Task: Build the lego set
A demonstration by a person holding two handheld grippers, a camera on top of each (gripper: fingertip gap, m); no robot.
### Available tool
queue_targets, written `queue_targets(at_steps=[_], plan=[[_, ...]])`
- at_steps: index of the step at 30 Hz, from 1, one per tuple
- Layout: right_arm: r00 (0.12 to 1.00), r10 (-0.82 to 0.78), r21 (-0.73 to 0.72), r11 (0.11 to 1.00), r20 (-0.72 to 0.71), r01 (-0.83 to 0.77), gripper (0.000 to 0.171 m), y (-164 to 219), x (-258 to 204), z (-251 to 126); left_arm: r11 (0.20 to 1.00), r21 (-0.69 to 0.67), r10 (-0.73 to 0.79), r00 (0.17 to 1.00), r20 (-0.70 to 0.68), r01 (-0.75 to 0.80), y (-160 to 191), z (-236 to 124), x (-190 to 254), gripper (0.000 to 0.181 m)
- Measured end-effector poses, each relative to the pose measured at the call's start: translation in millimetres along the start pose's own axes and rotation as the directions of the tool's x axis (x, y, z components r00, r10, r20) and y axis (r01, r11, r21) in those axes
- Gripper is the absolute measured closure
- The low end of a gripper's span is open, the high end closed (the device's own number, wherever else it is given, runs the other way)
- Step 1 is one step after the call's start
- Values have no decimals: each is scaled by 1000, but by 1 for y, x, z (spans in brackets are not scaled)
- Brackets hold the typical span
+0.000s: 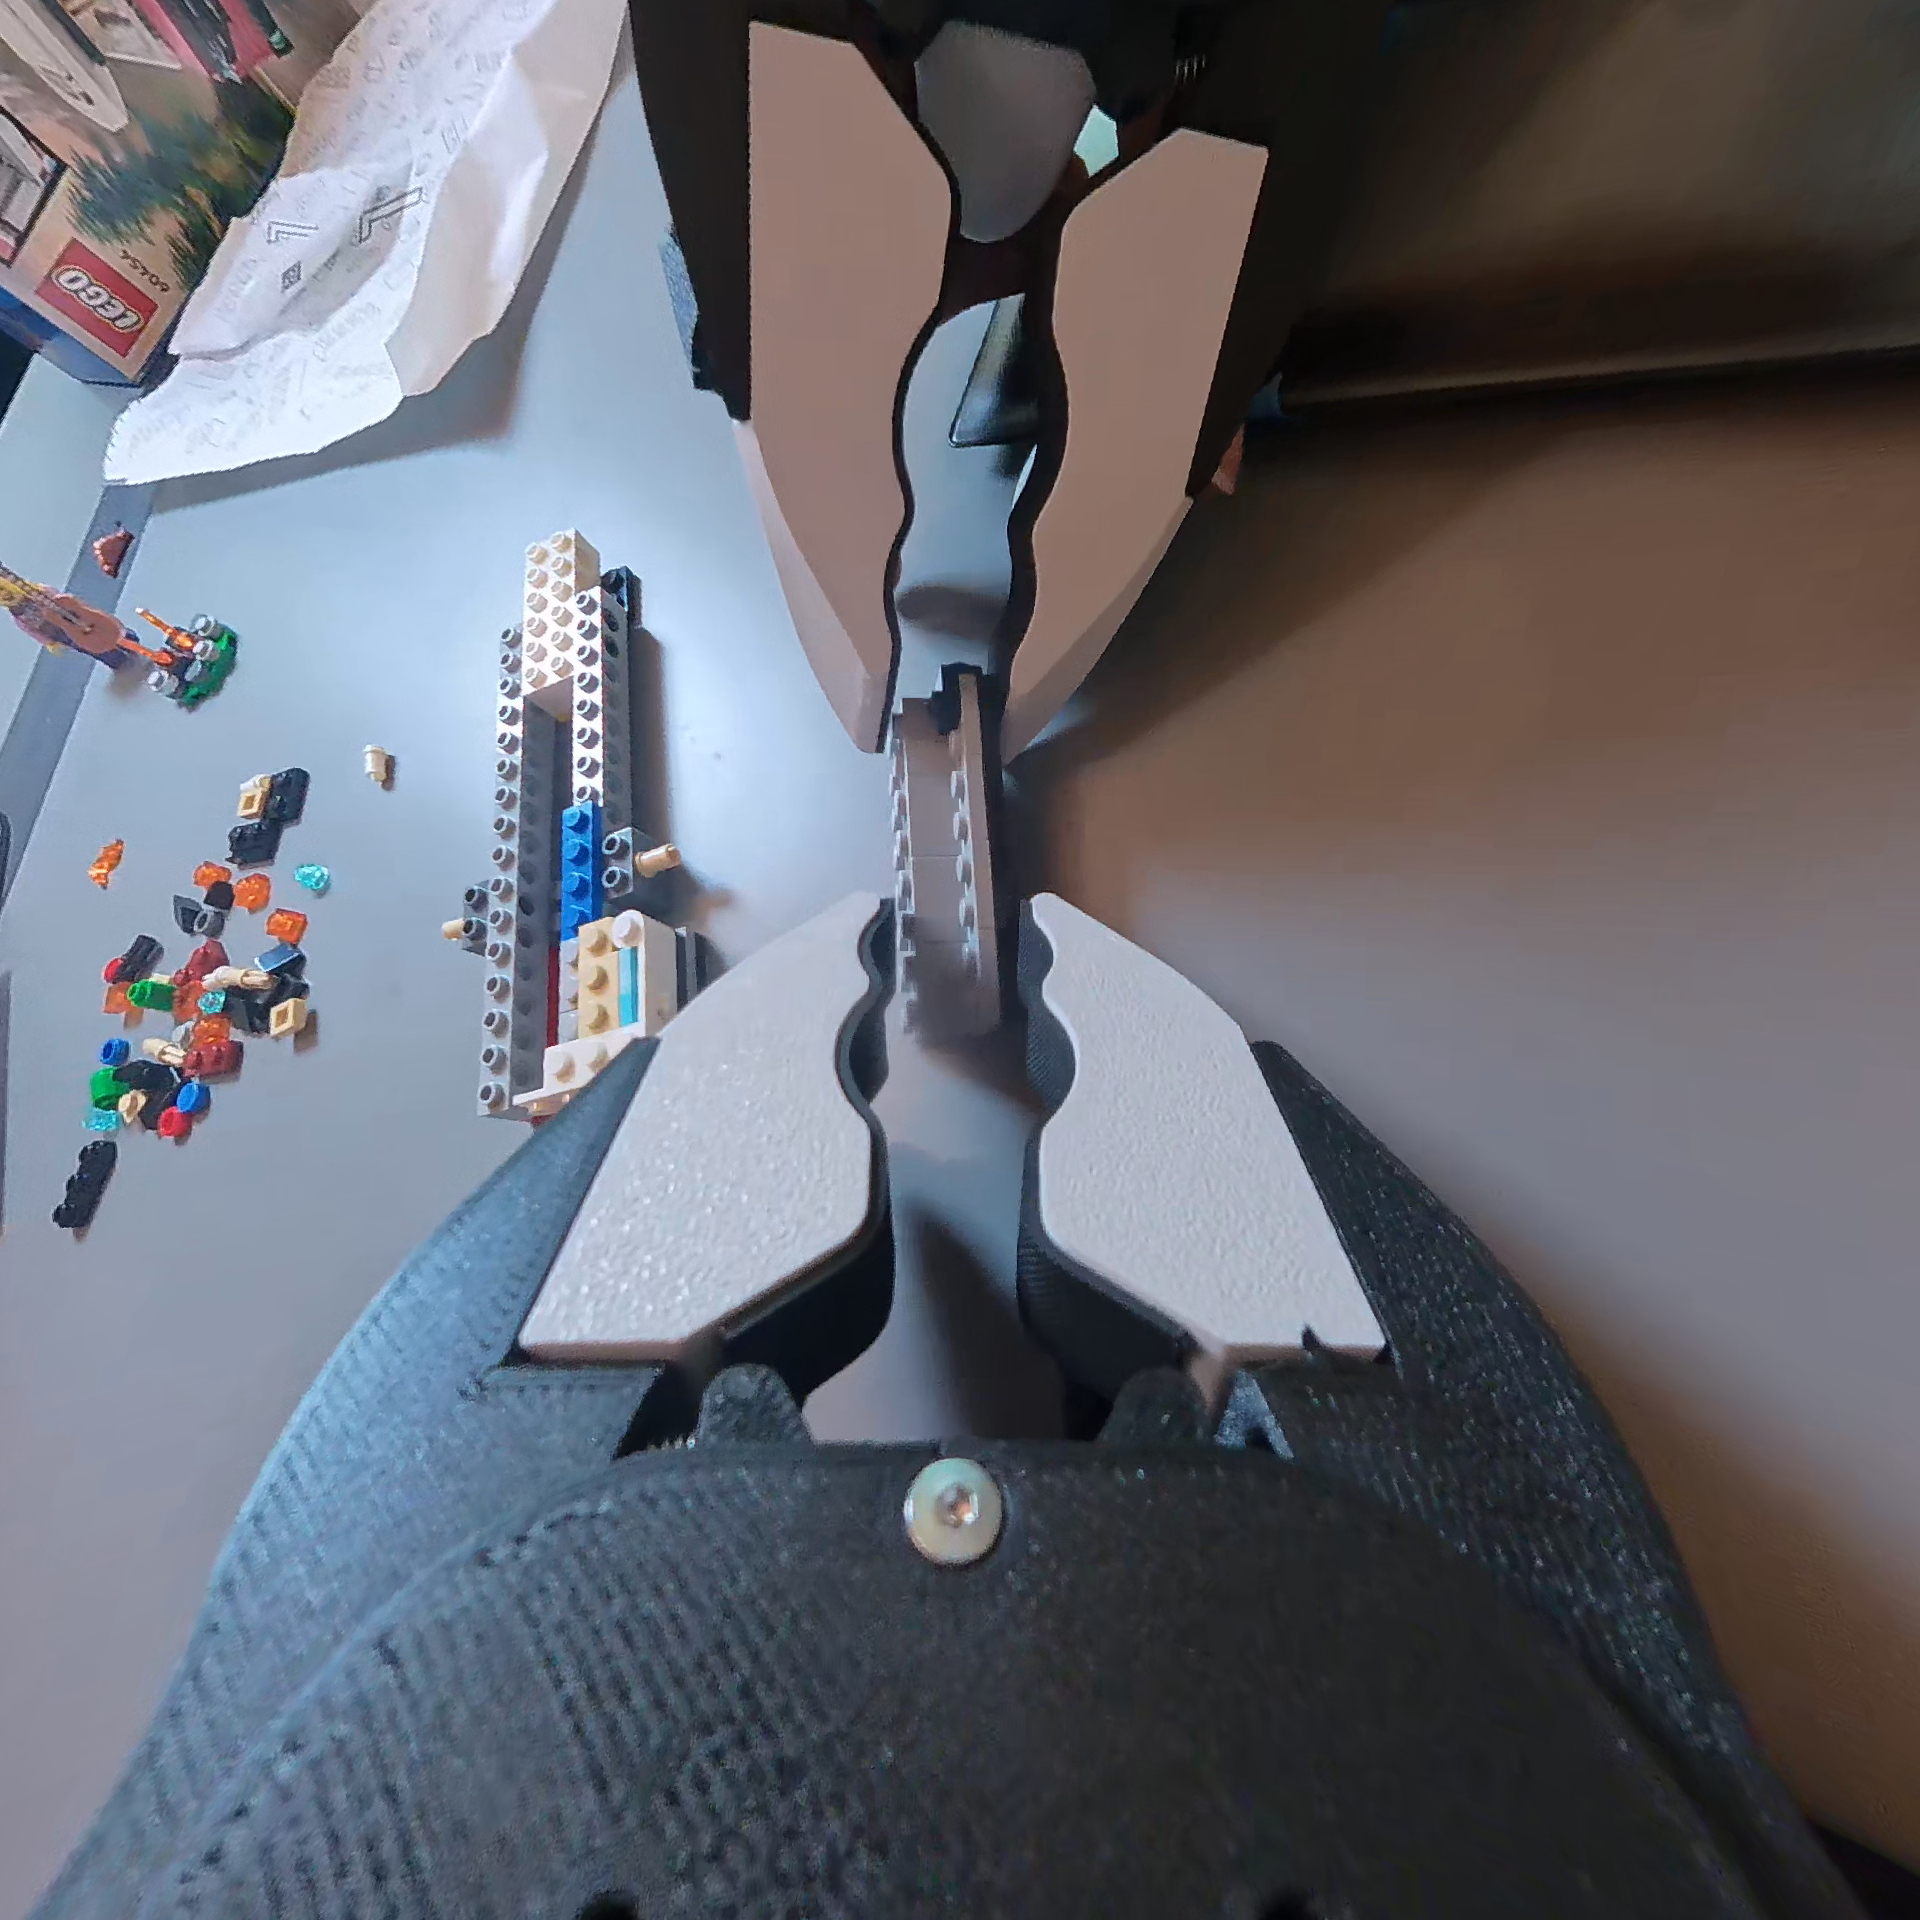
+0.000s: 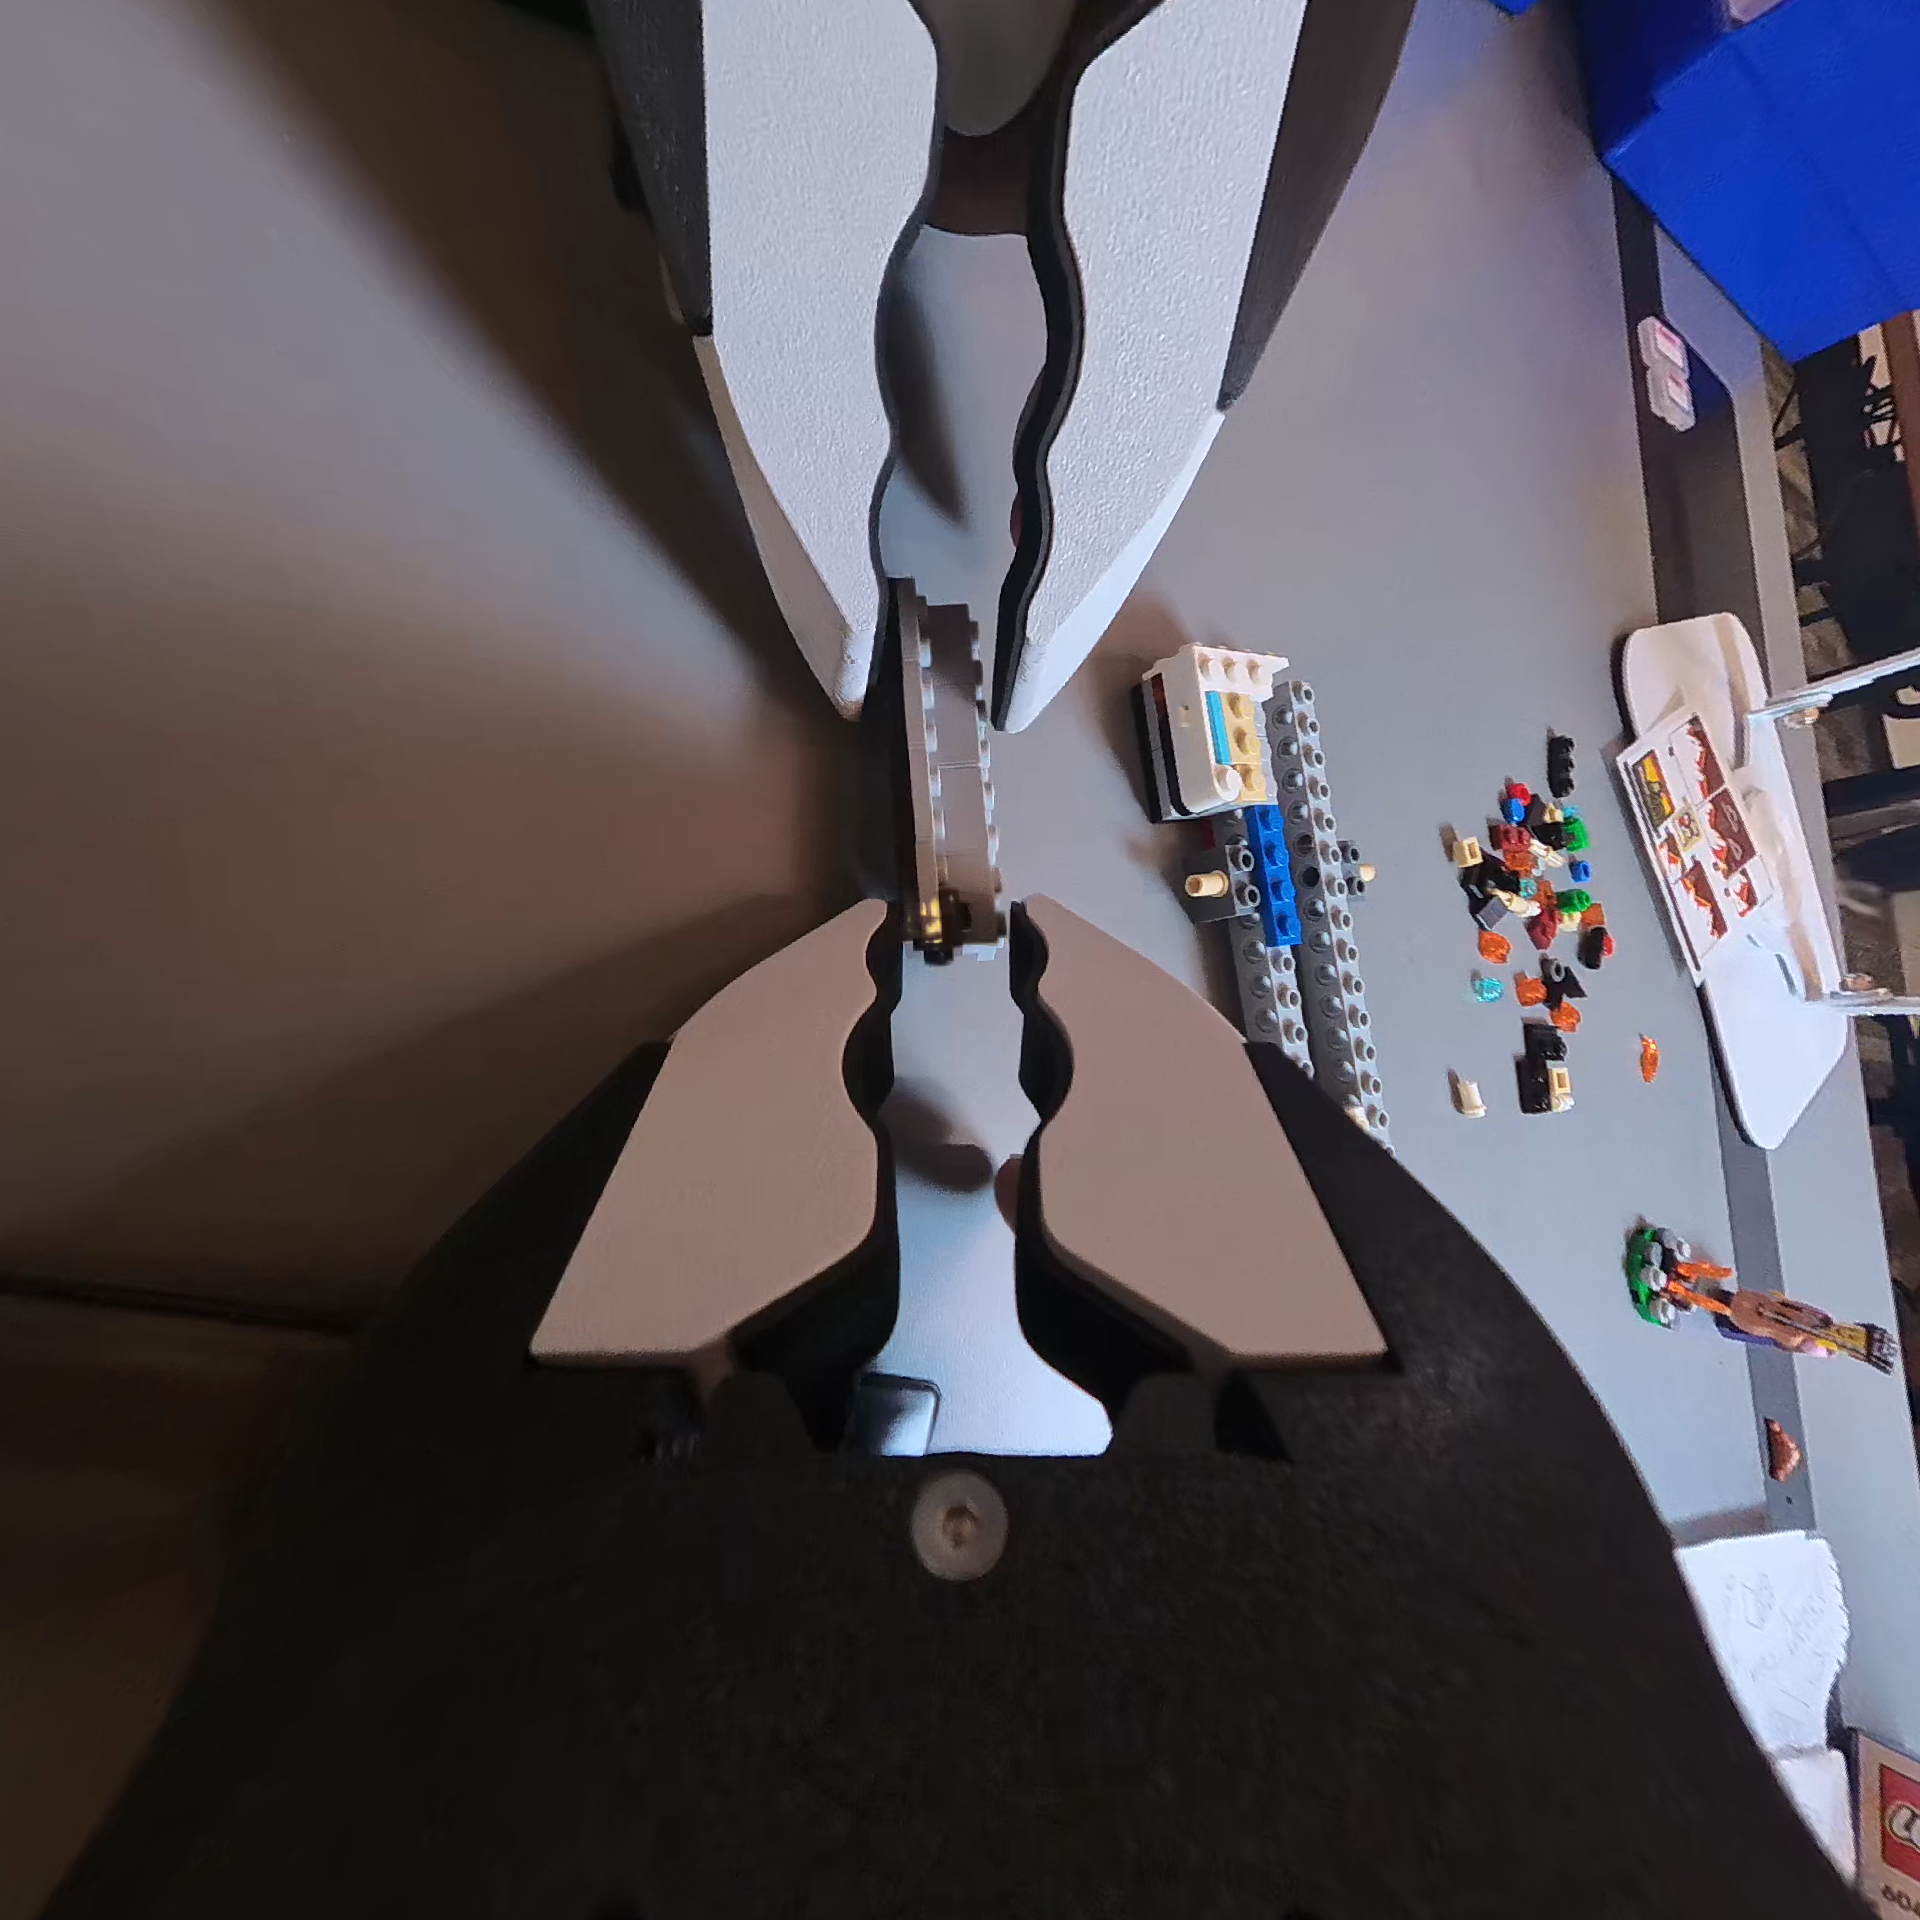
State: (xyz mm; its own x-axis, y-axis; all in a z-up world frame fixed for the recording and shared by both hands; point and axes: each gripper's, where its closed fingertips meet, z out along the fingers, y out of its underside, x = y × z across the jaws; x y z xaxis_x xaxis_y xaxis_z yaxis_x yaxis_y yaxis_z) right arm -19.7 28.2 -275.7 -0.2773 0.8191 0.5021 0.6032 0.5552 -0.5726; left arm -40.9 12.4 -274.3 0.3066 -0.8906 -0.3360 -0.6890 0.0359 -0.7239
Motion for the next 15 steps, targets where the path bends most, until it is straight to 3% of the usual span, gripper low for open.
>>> queue_targets(at_steps=[9, 15], plan=[[986, 151, 100, 982, 76, -158, 149, -8, 4, -11, 996, 67, -54, 998, -23, 56, -10, -8, -3, 156], [939, 335, 242, 907, 82, -345, 147, -19, 27, -23, 955, 243, -178, 984, 14, 169, -34, -29, -25, 158]])
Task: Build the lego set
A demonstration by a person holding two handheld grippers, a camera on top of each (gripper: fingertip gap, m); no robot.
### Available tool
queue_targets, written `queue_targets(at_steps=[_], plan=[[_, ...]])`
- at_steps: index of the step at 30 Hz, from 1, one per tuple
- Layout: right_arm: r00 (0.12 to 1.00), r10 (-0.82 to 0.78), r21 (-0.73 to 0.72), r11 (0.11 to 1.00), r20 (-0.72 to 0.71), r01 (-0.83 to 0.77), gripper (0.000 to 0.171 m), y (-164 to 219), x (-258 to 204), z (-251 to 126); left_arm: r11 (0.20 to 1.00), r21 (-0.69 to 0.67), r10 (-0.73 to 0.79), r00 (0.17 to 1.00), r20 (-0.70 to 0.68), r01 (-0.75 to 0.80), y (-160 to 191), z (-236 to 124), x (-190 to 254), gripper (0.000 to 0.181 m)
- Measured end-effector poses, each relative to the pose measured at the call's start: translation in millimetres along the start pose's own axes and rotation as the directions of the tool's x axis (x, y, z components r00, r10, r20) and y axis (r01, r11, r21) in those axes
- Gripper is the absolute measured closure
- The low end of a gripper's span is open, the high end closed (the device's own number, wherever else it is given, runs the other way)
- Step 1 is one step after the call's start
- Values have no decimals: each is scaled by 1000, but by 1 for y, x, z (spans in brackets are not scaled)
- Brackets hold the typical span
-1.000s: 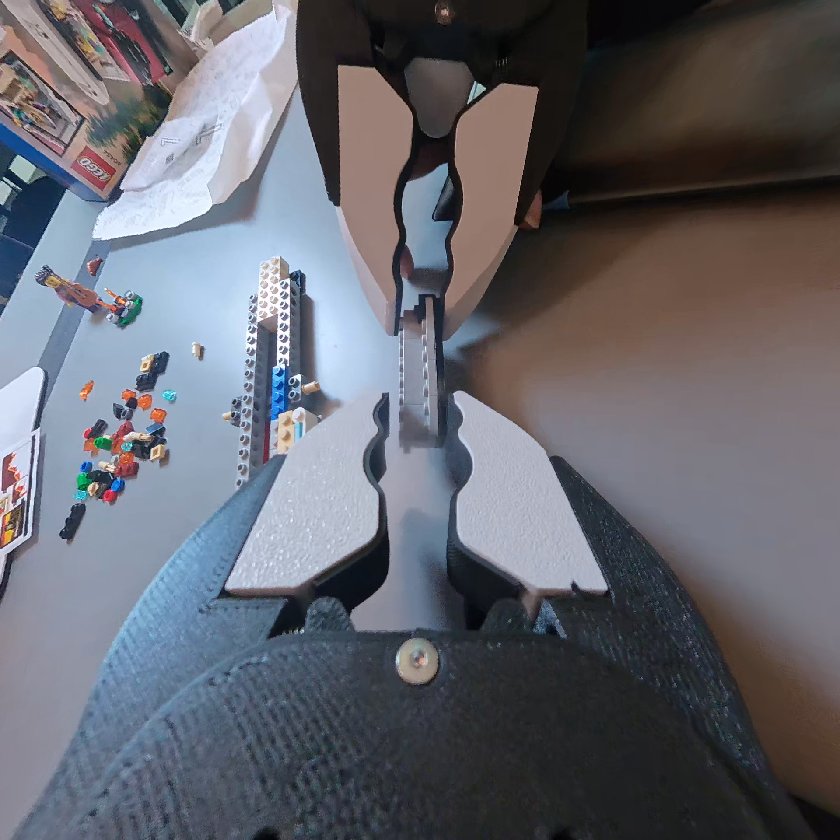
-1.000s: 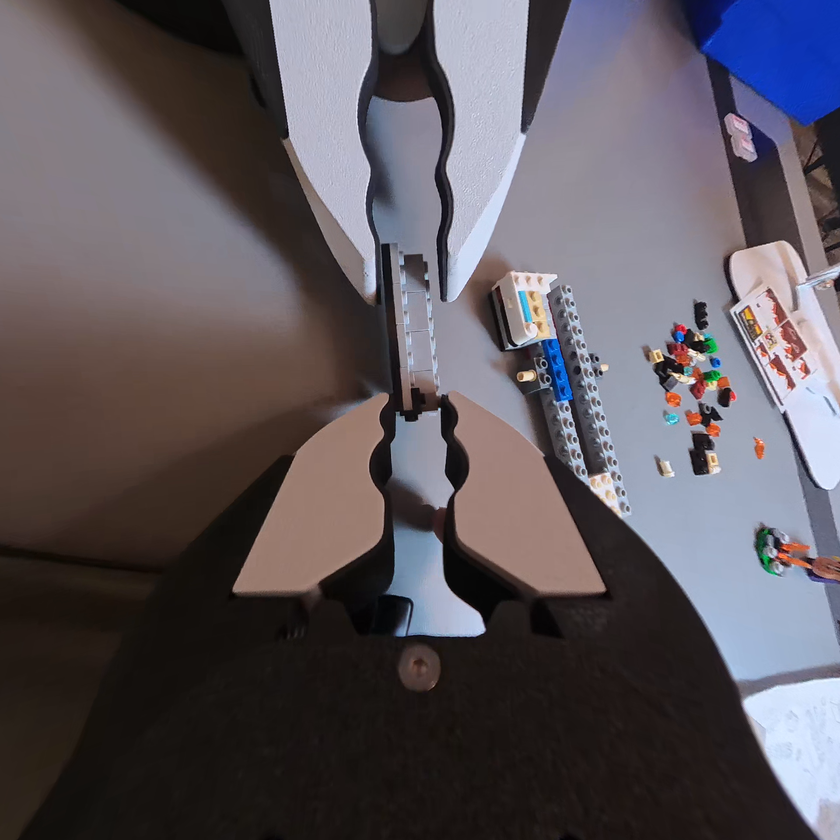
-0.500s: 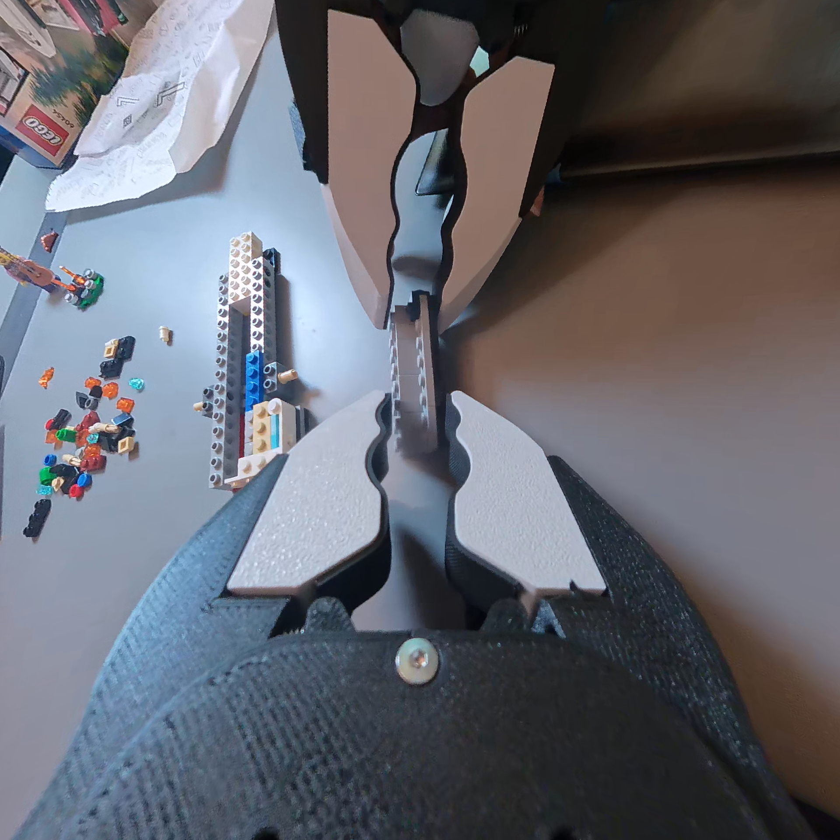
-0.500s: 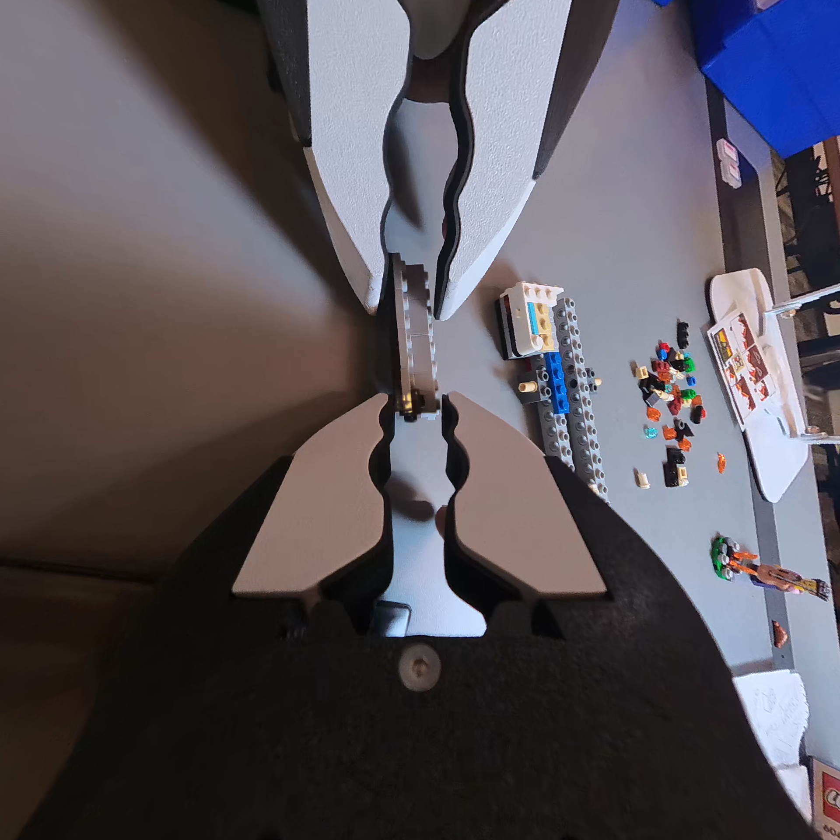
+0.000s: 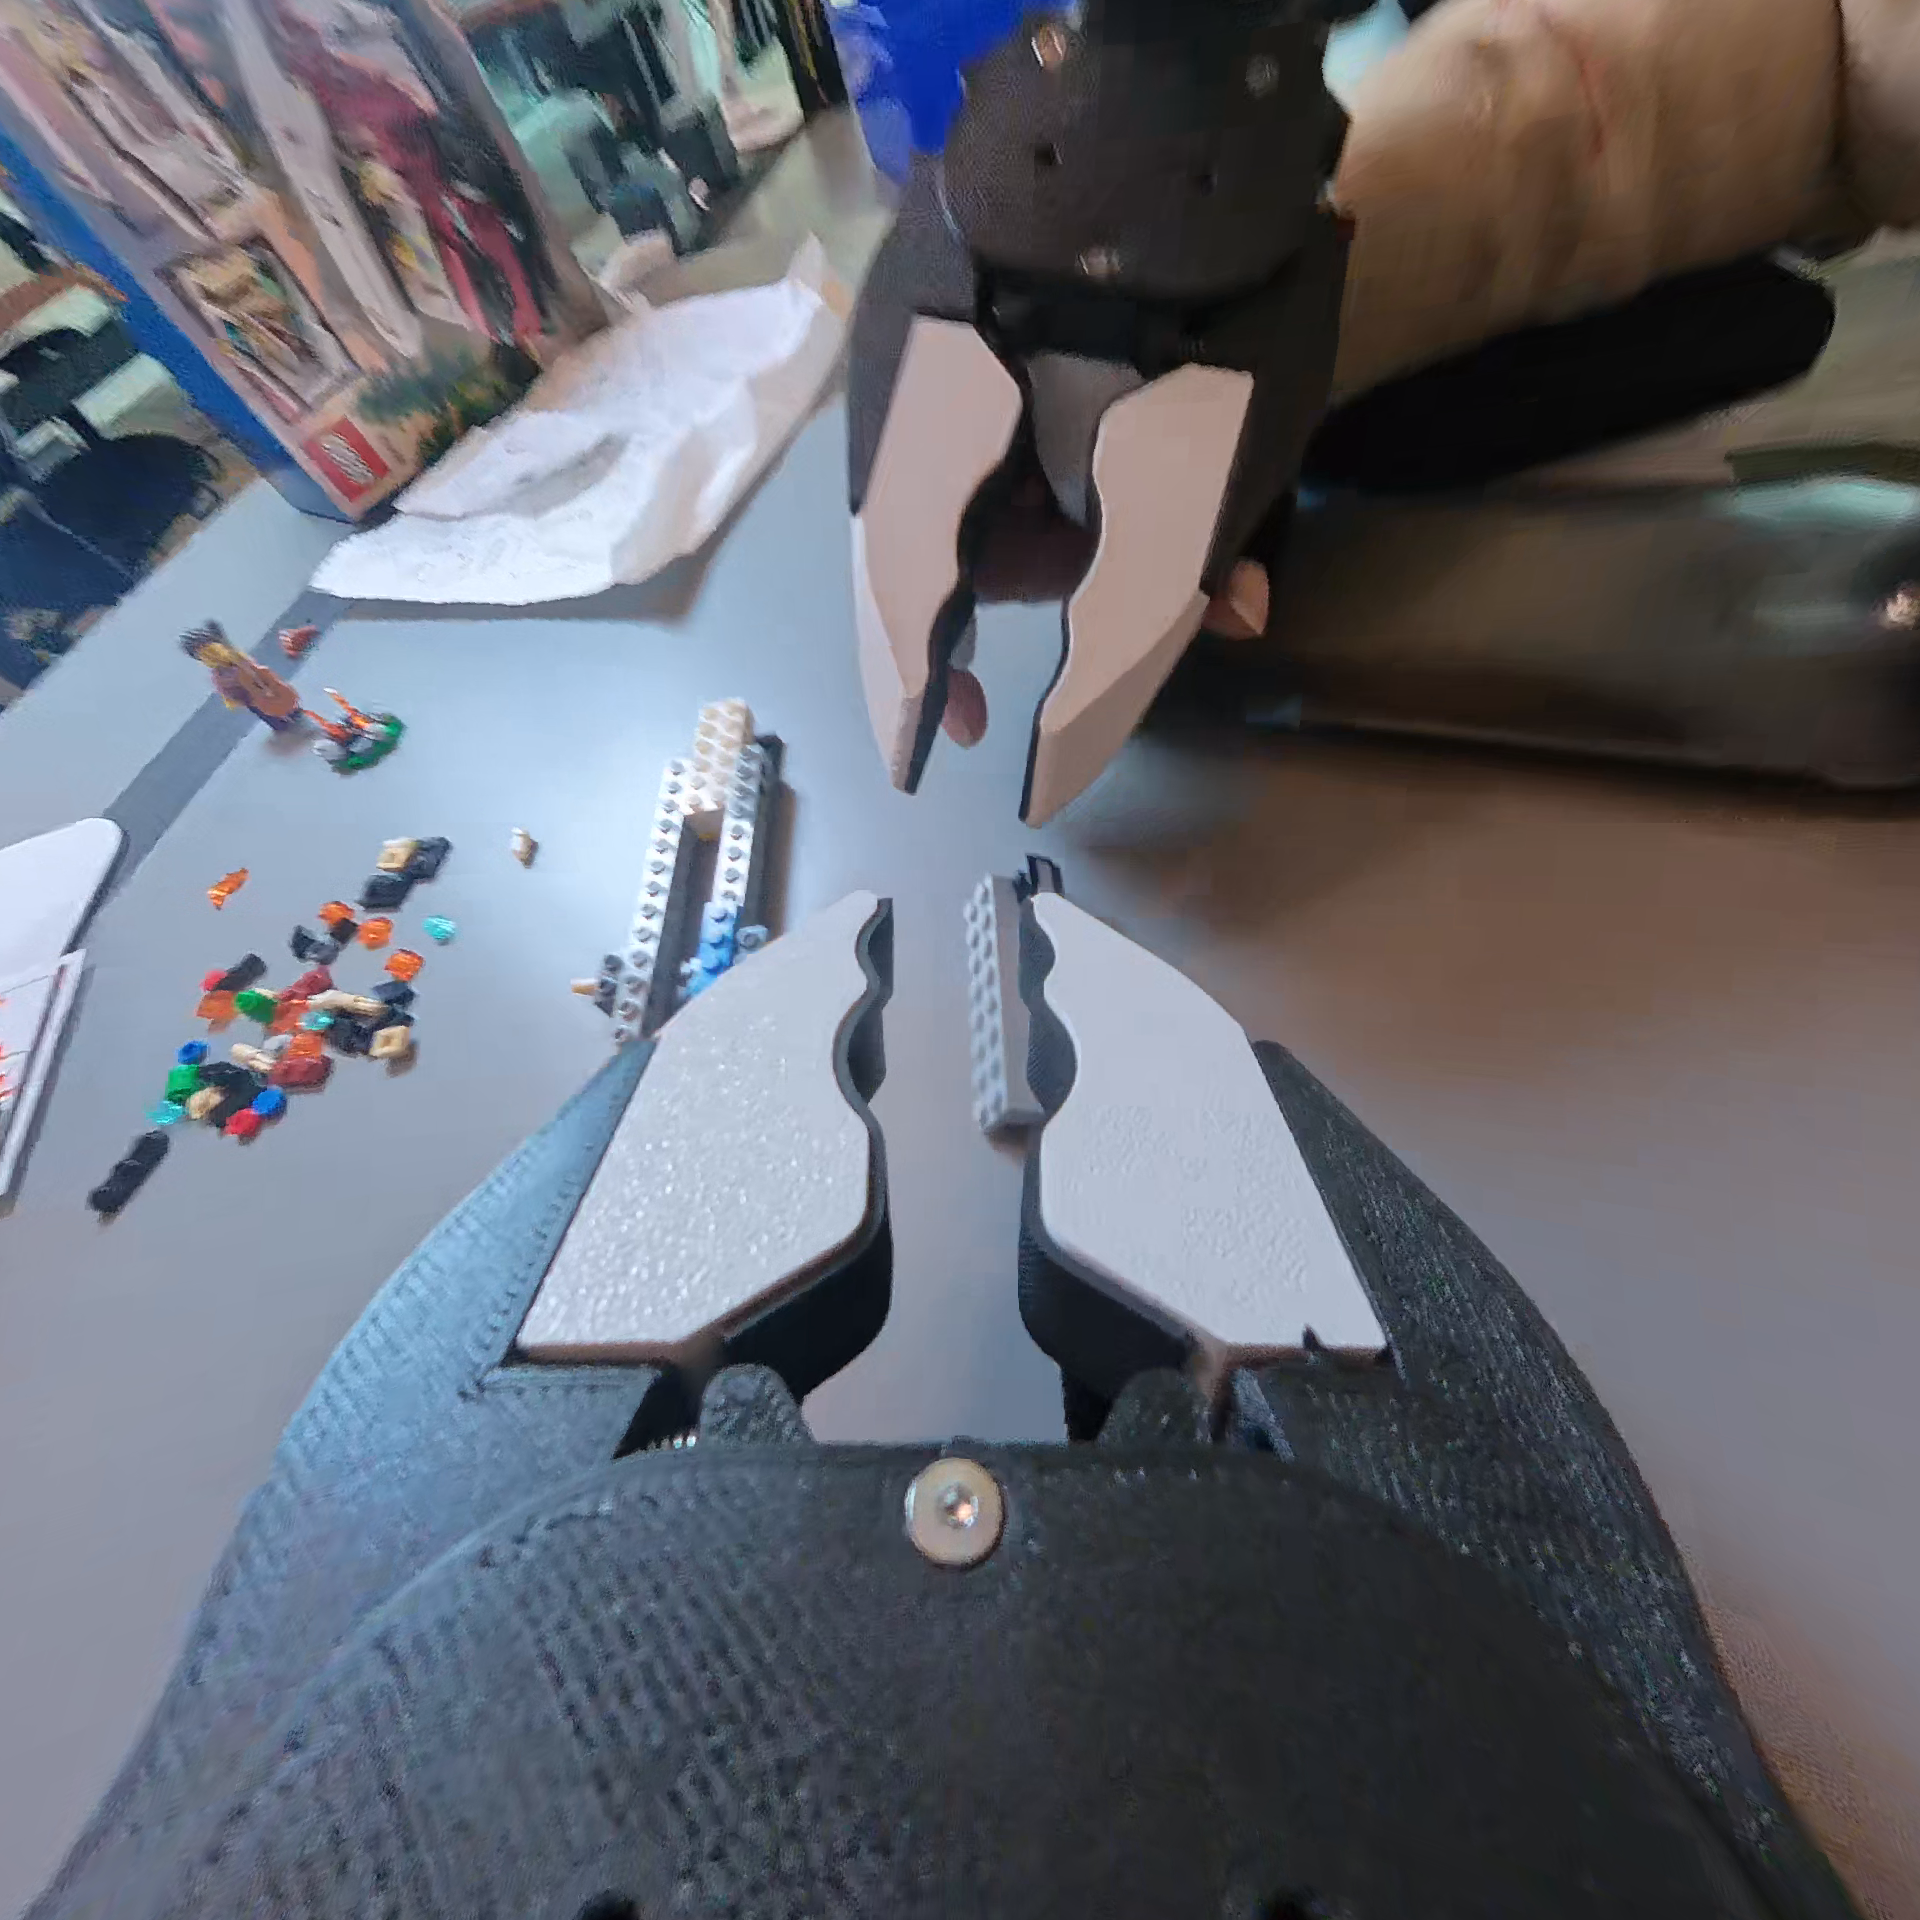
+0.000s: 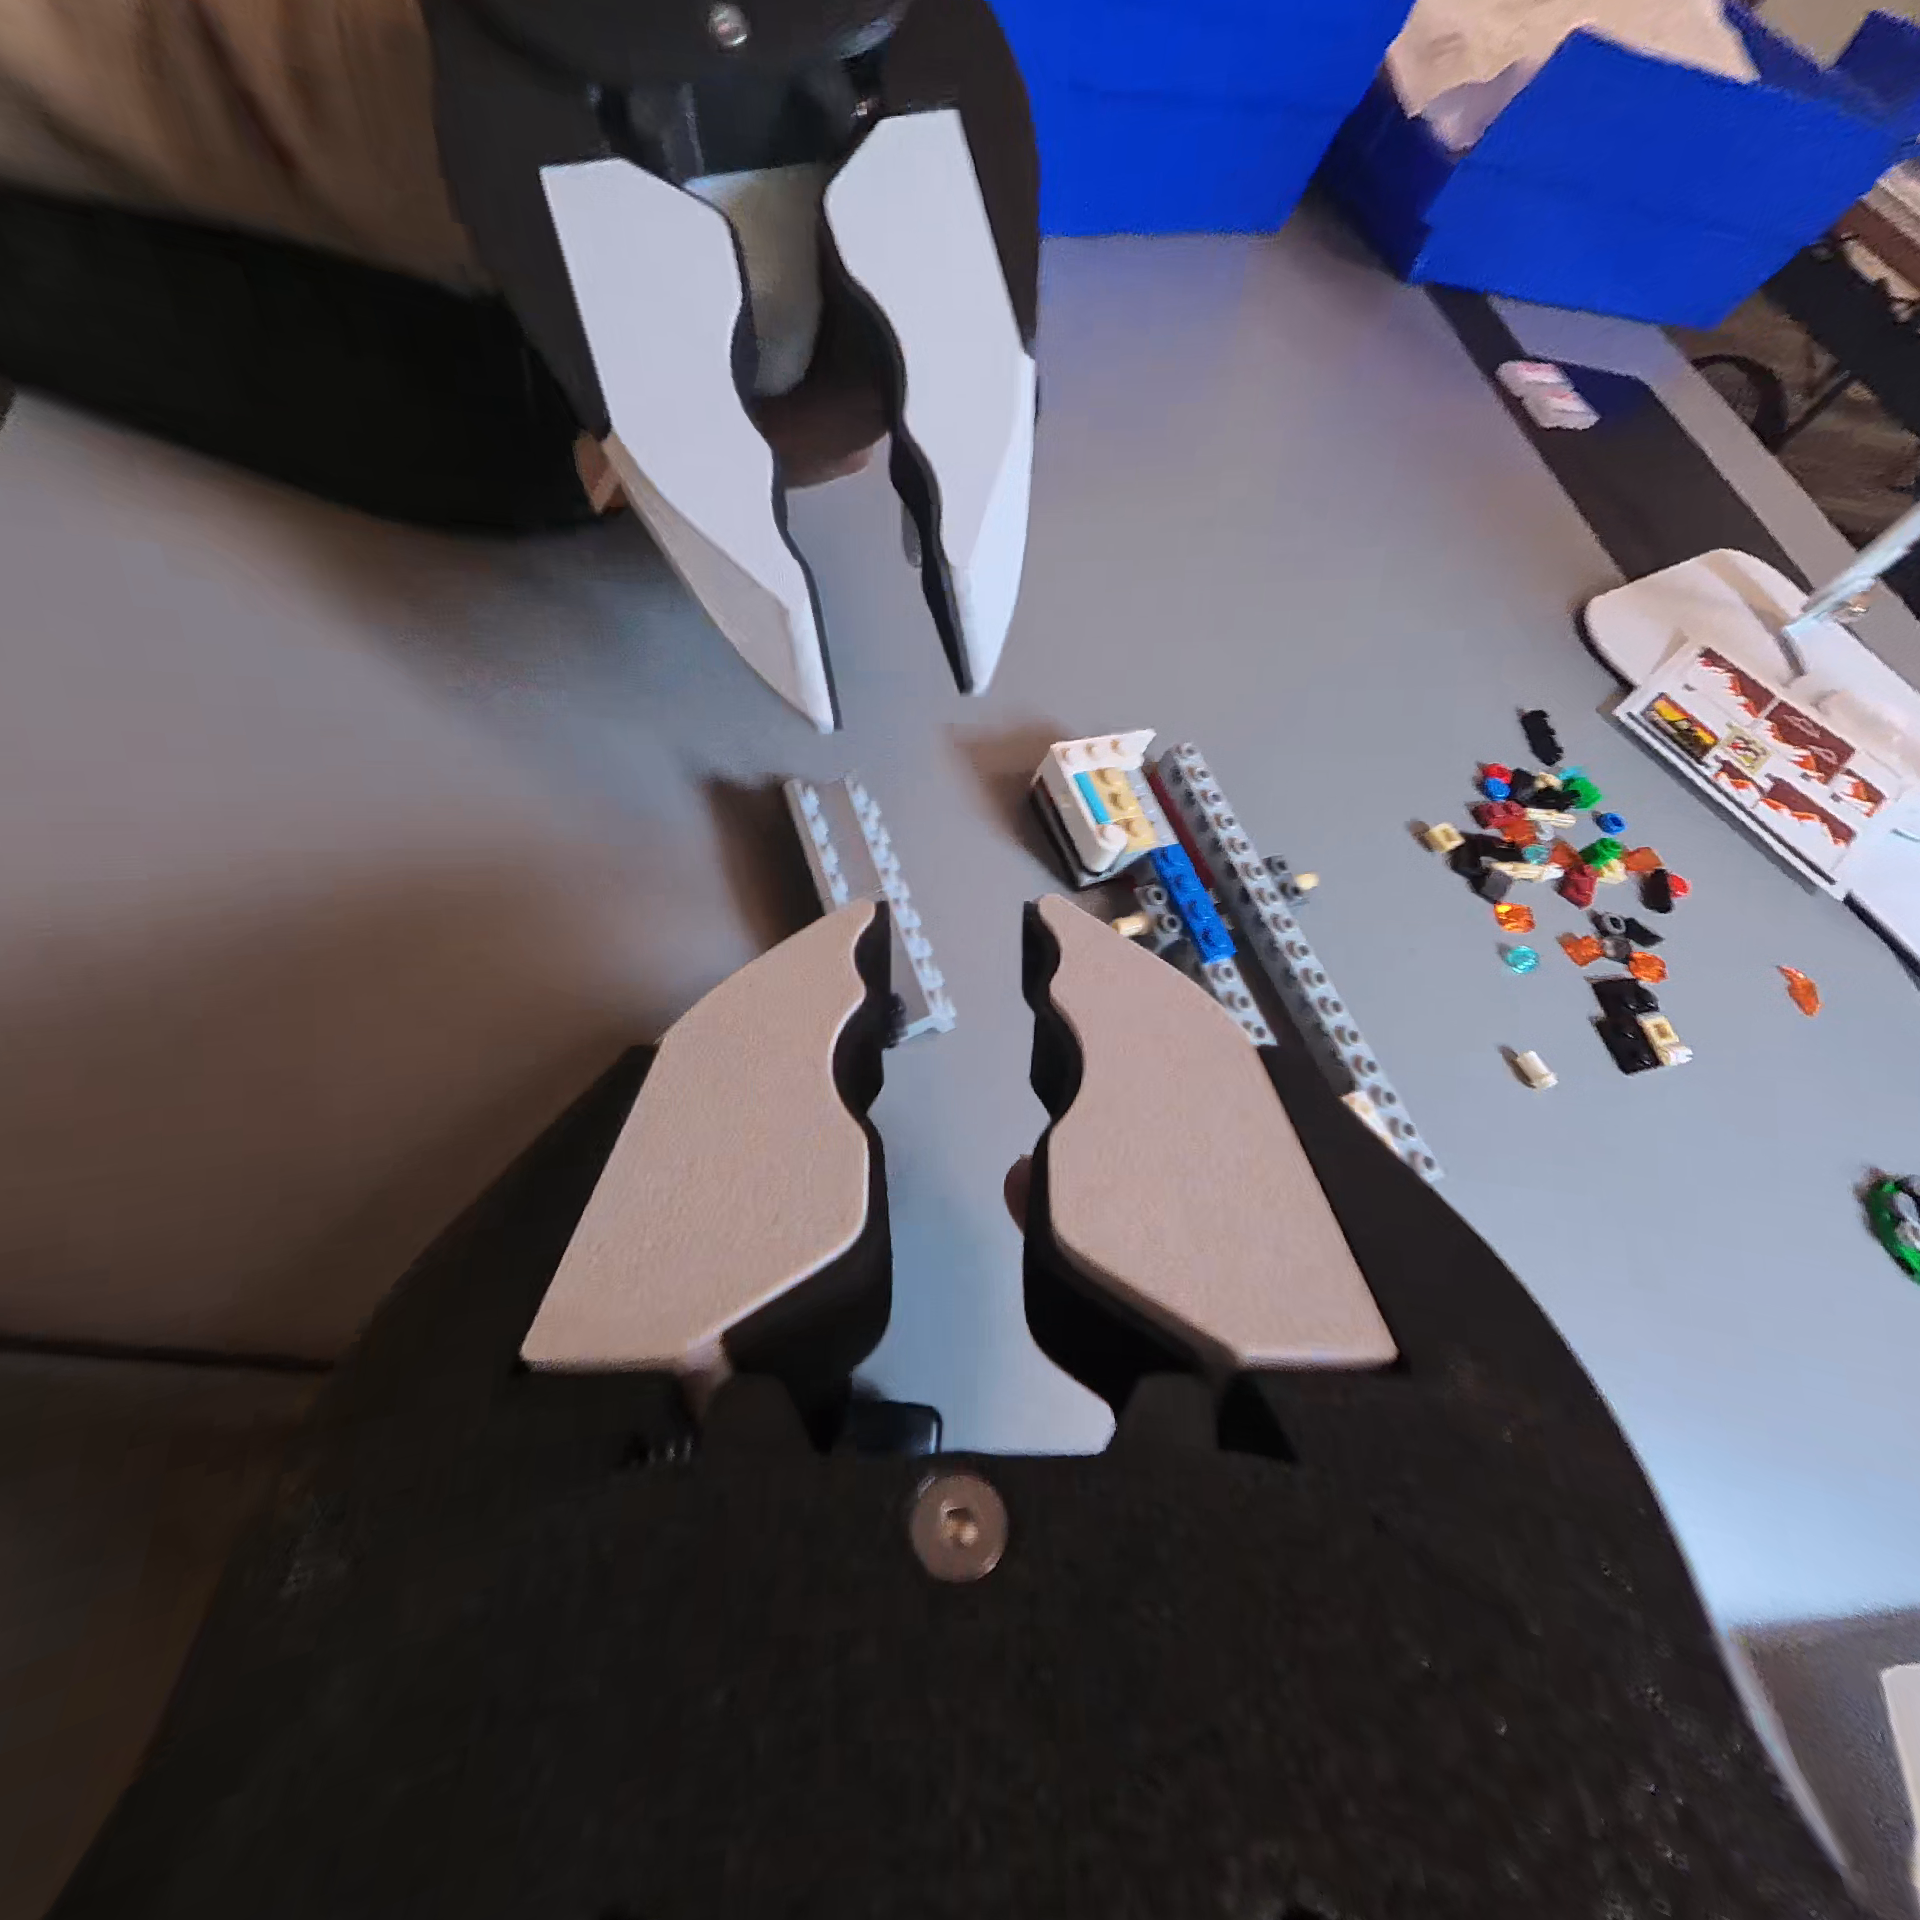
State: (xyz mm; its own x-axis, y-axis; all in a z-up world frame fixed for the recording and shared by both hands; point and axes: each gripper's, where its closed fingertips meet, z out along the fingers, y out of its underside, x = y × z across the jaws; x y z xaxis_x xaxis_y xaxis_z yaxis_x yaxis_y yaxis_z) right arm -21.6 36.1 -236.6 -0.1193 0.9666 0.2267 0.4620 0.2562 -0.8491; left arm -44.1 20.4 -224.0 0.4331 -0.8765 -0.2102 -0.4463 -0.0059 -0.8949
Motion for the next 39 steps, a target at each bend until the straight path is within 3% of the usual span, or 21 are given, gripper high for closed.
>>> queue_targets(at_steps=[10, 13, 16, 22, 29, 33, 39], plan=[[970, 124, 149, 984, -209, -94, 145, -2, 48, -15, 963, 265, -126, 958, 256, 56, -38, -44, -54, 181], [950, 175, 197, 972, -258, -126, 152, -4, 64, -21, 962, 270, -131, 939, 318, 43, -37, -50, -64, 181], [921, 230, 253, 956, -316, -152, 171, -7, 85, -30, 961, 274, -133, 929, 345, 35, -36, -51, -69, 181], [844, 288, 327, 934, -452, -144, 171, -20, 142, -48, 964, 264, -132, 919, 372, 32, -33, -50, -72, 181], [756, 319, 451, 892, -571, -35, 171, -82, 227, -67, 962, 271, -148, 887, 438, 26, -28, -56, -83, 181], [720, 311, 472, 881, -621, 26, 171, -114, 287, -61, 970, 239, -149, 868, 473, 37, -18, -56, -91, 181], [680, 343, 468, 884, -648, 0, 169, -133, 367, -35, 978, 206, -141, 853, 502, 41, -5, -56, -99, 181]])
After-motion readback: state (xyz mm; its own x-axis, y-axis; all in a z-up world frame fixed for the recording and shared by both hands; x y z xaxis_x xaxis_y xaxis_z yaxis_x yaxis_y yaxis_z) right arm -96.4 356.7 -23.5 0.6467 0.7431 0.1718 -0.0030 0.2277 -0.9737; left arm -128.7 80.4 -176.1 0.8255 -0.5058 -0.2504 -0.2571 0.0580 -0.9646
